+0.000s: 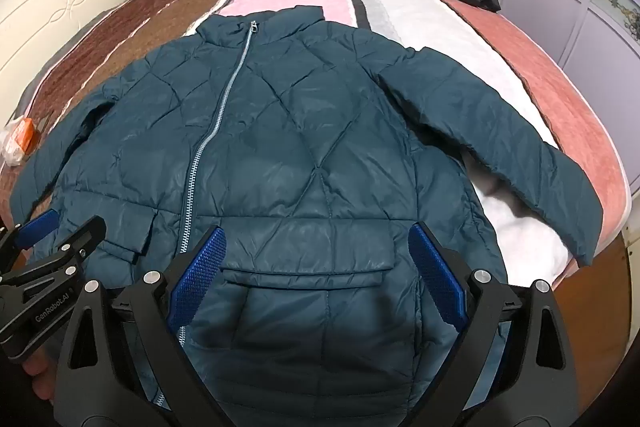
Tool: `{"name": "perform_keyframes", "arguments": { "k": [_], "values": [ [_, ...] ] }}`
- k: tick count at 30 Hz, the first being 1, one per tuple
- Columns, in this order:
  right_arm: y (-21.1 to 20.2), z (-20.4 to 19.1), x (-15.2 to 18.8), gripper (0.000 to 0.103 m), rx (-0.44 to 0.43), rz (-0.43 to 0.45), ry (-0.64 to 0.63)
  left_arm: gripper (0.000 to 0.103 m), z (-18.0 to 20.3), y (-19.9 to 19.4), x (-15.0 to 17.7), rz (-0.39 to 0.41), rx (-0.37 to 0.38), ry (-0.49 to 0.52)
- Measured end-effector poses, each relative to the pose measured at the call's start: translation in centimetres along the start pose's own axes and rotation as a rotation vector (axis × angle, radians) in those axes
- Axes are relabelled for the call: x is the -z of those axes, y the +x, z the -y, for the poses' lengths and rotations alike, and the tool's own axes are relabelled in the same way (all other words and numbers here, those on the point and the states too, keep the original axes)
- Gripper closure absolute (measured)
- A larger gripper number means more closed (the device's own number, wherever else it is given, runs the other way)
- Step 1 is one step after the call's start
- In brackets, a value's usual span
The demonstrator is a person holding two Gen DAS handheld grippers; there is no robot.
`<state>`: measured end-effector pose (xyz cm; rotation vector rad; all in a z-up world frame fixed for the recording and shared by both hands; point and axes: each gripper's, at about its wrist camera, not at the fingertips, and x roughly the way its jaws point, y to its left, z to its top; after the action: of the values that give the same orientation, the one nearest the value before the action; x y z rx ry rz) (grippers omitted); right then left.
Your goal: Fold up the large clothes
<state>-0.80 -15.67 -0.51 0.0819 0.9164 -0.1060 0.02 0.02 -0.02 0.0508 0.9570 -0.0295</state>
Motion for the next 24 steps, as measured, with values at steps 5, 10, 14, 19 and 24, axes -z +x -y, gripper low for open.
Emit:
{"name": "perform_keyframes", "arguments": {
  "k": [5, 10, 14, 19, 24],
  "values": [
    [-0.09, 0.02, 0.00, 0.011, 0.001, 0.001, 0.001, 0.029, 0.02, -0.03, 0.01, 0.002, -0.005, 0.001],
    [0.10, 0.05, 0.03, 0.011, 0.000, -0.004, 0.000, 0.029, 0.01, -0.06, 0.01, -0.001, -0.003, 0.000],
    [0.11, 0.07, 0.04, 0.011, -0.001, -0.005, 0.001, 0.029, -0.02, -0.04, 0.04, -0.002, -0.004, 0.000],
    [0.15, 0.12, 0.07, 0.011, -0.002, -0.006, 0.001, 0.029, -0.08, 0.03, 0.21, -0.003, -0.005, 0.001],
    [0.18, 0.11, 0.07, 0.011, -0.003, -0.007, 0.002, 0.029, -0.12, 0.03, 0.44, -0.006, -0.005, 0.002]
  ]
}}
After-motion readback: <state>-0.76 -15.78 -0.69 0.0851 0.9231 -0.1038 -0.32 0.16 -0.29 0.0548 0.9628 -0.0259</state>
